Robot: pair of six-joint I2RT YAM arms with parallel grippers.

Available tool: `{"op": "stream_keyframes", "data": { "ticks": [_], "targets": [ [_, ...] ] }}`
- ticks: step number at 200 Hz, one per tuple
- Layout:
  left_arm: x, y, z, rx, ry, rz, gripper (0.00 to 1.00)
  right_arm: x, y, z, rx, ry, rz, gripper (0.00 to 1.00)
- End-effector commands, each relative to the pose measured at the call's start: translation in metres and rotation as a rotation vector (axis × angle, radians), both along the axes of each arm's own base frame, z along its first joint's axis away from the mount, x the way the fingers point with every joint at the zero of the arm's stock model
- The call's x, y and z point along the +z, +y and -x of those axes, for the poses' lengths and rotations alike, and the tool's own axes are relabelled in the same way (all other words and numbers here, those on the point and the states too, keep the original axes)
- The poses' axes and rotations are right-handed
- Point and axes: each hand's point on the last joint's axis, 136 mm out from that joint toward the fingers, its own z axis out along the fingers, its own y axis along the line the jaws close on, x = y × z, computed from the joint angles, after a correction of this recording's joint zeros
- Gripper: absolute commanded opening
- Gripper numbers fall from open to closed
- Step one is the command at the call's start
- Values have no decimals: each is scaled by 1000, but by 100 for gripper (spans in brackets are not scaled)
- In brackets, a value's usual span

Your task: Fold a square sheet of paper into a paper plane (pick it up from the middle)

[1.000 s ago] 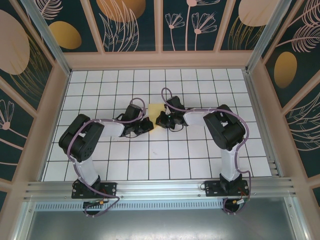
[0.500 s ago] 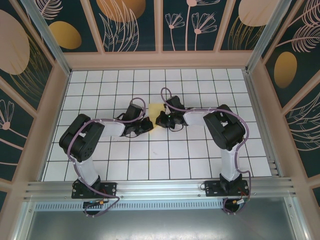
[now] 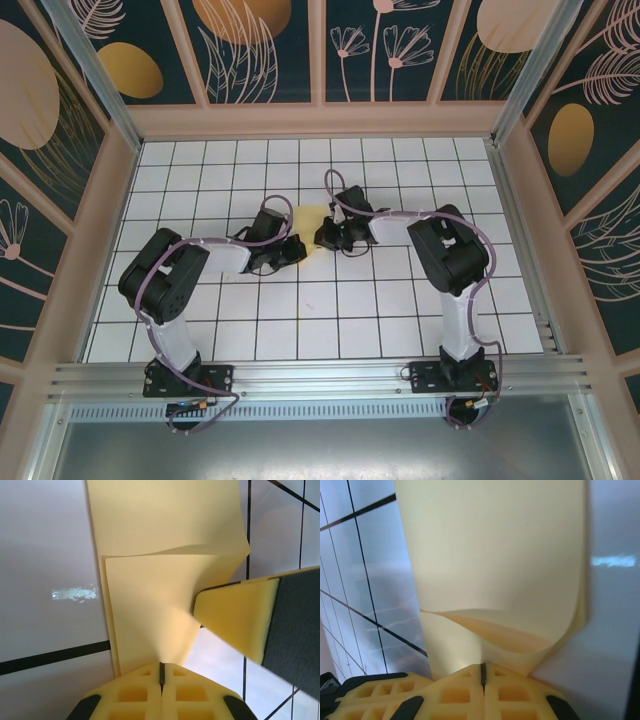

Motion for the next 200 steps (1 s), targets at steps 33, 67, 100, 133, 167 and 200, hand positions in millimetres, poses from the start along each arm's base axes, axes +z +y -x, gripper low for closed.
{"op": "stream_keyframes", "data": {
  "ticks": [33, 67, 100, 133, 167, 200],
  "targets": [
    [-56, 39, 36, 18, 150, -195, 3, -21, -51, -42, -114, -14, 126, 4],
    [-53, 38, 34, 15, 142, -192, 3, -3, -56, -57, -129, -60, 128, 4],
    [-43, 33, 27, 10, 115, -173, 4, 38, -42, -52, -103, -147, 47, 4],
    [-20, 23, 14, 5, 51, -124, 8, 49, -32, -32, -91, -170, 38, 9],
    [24, 14, -4, 19, -65, -62, 21, 48, -39, -18, -155, -152, 16, 34],
    [50, 22, -20, 82, -169, -72, 27, 52, -40, -12, -191, -146, -24, 42]
  ]
}}
